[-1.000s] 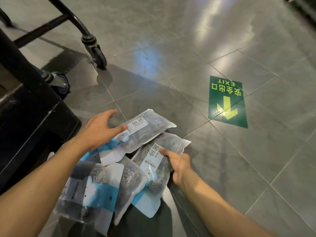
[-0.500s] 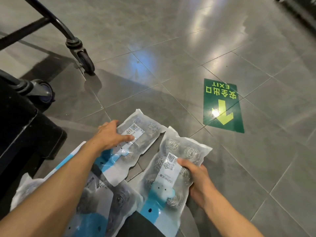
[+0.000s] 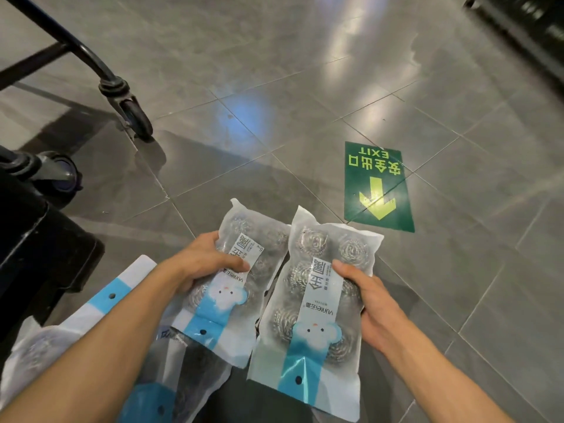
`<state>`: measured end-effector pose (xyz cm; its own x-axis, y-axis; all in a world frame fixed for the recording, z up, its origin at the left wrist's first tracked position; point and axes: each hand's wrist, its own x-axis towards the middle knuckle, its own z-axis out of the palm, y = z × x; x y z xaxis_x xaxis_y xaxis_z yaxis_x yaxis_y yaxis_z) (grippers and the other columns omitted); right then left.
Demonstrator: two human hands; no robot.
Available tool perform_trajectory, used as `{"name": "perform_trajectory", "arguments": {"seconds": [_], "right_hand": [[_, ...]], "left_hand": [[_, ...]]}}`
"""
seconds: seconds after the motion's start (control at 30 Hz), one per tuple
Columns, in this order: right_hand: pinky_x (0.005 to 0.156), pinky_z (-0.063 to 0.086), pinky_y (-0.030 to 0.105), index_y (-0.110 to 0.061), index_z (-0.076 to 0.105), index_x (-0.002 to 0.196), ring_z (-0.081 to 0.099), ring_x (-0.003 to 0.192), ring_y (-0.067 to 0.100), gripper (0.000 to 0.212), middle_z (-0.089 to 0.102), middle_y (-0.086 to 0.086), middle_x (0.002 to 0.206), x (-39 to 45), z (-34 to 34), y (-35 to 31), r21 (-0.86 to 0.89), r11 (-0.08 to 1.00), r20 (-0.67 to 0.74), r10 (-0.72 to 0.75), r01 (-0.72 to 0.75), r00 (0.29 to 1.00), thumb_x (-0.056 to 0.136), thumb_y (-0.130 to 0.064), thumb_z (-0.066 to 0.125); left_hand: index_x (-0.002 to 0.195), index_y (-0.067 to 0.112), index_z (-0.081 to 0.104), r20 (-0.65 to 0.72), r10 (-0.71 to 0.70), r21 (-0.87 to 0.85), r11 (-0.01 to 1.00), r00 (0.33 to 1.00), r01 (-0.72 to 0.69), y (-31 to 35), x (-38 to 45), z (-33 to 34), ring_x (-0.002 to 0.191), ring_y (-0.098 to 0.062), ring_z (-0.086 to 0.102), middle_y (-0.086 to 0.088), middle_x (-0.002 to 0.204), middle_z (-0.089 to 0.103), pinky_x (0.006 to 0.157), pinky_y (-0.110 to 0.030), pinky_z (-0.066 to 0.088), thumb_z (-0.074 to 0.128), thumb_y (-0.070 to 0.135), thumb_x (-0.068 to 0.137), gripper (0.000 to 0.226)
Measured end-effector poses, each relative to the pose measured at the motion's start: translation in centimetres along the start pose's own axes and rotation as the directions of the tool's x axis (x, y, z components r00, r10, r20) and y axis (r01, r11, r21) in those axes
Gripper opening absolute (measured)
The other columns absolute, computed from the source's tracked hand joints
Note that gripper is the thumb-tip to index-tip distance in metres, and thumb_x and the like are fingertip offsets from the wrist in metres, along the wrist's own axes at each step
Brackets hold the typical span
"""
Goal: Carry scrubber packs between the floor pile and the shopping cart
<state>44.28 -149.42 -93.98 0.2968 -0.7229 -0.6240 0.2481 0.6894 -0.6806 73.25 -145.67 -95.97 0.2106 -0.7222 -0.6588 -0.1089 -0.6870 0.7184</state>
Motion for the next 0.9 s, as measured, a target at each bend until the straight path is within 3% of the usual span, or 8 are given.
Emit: {"name": "perform_trajectory", "arguments": {"seconds": [0.17, 0.27, 0.33, 0.43, 0.57, 0.67, 0.77, 0.9], "right_hand": [[0.073, 0.065, 0.043, 0.007, 0.070, 0.116, 0.076, 0.078, 0.031, 0.051, 0.076, 0.025, 0.101, -1.7, 1.2, -2.3, -0.075, 0.996, 0.028, -0.054, 0.056, 0.998, 0.070, -0.014, 0.079], [0.073, 0.065, 0.043, 0.004, 0.070, 0.116, 0.076, 0.076, 0.030, 0.055, 0.077, 0.023, 0.098, -3.4, 2.4, -4.4, -0.120, 0.987, 0.035, -0.106, 0.109, 0.994, 0.066, -0.017, 0.081], [0.076, 0.065, 0.044, 0.000, 0.072, 0.112, 0.077, 0.076, 0.029, 0.050, 0.078, 0.021, 0.096, -5.3, 3.8, -6.3, -0.142, 0.980, 0.067, -0.130, 0.139, 0.989, 0.066, -0.017, 0.080], [0.075, 0.065, 0.042, -0.004, 0.073, 0.105, 0.077, 0.074, 0.024, 0.043, 0.079, 0.015, 0.091, -10.2, 6.9, -10.3, -0.170, 0.964, 0.091, -0.190, 0.203, 0.977, 0.065, -0.017, 0.080], [0.071, 0.065, 0.037, -0.010, 0.074, 0.095, 0.077, 0.071, 0.020, 0.029, 0.080, 0.010, 0.084, -19.8, 12.2, -19.2, -0.226, 0.935, 0.147, -0.244, 0.272, 0.959, 0.067, -0.017, 0.078], [0.072, 0.065, 0.037, -0.014, 0.081, 0.077, 0.077, 0.071, 0.020, 0.008, 0.080, 0.010, 0.083, -28.8, 16.2, -28.1, -0.280, 0.915, 0.184, -0.246, 0.291, 0.952, 0.071, -0.018, 0.077], [0.076, 0.065, 0.039, -0.018, 0.083, 0.072, 0.077, 0.075, 0.023, 0.006, 0.080, 0.013, 0.087, -39.1, 20.1, -38.1, -0.347, 0.890, 0.199, -0.240, 0.297, 0.950, 0.070, -0.022, 0.079], [0.071, 0.065, 0.034, -0.009, 0.080, 0.082, 0.077, 0.074, 0.023, 0.009, 0.080, 0.014, 0.088, -53.2, 25.2, -50.8, -0.399, 0.863, 0.198, -0.251, 0.312, 0.948, 0.079, -0.017, 0.079]], "left_hand": [[0.113, 0.011, 0.066, -0.076, 0.125, -0.167, 0.976, 0.989, -0.137, 1.6, -4.3, -0.6, 0.078, -0.023, 0.079, -0.006, 0.092, 0.081, 0.064, -0.033, 0.062, 0.091, 0.005, 0.069, 0.051], [0.116, 0.011, 0.066, -0.139, 0.186, -0.262, 0.940, 0.973, -0.218, 3.3, -8.0, -1.6, 0.088, -0.029, 0.079, -0.011, 0.100, 0.080, 0.079, -0.044, 0.063, 0.101, 0.019, 0.045, 0.080], [0.114, 0.009, 0.066, -0.222, 0.204, -0.305, 0.914, 0.953, -0.267, 4.4, -11.5, -2.5, 0.086, -0.030, 0.079, -0.011, 0.099, 0.080, 0.075, -0.044, 0.064, 0.101, 0.028, 0.034, 0.089], [0.116, 0.007, 0.069, -0.287, 0.229, -0.345, 0.881, 0.930, -0.323, 8.0, -18.0, -3.7, 0.086, -0.028, 0.079, -0.010, 0.099, 0.081, 0.069, -0.039, 0.064, 0.095, 0.024, 0.047, 0.076], [0.116, 0.013, 0.069, -0.321, 0.266, -0.331, 0.868, 0.909, -0.371, 16.7, -28.9, -6.0, 0.087, -0.026, 0.079, -0.007, 0.099, 0.081, 0.080, -0.043, 0.062, 0.090, 0.022, 0.051, 0.068], [0.110, 0.014, 0.069, -0.351, 0.309, -0.334, 0.841, 0.884, -0.426, 25.4, -38.8, -7.5, 0.077, -0.021, 0.079, -0.005, 0.091, 0.081, 0.063, -0.034, 0.063, 0.086, 0.017, 0.058, 0.054], [0.105, 0.009, 0.069, -0.359, 0.330, -0.358, 0.815, 0.873, -0.455, 34.5, -49.8, -9.2, 0.063, -0.016, 0.076, -0.004, 0.081, 0.080, 0.050, -0.025, 0.059, 0.084, 0.012, 0.063, 0.044], [0.101, 0.010, 0.074, -0.374, 0.382, -0.285, 0.820, 0.845, -0.497, 46.9, -63.6, -12.1, 0.067, -0.020, 0.076, -0.009, 0.087, 0.081, 0.055, -0.033, 0.062, 0.101, 0.047, 0.025, 0.089]]}}
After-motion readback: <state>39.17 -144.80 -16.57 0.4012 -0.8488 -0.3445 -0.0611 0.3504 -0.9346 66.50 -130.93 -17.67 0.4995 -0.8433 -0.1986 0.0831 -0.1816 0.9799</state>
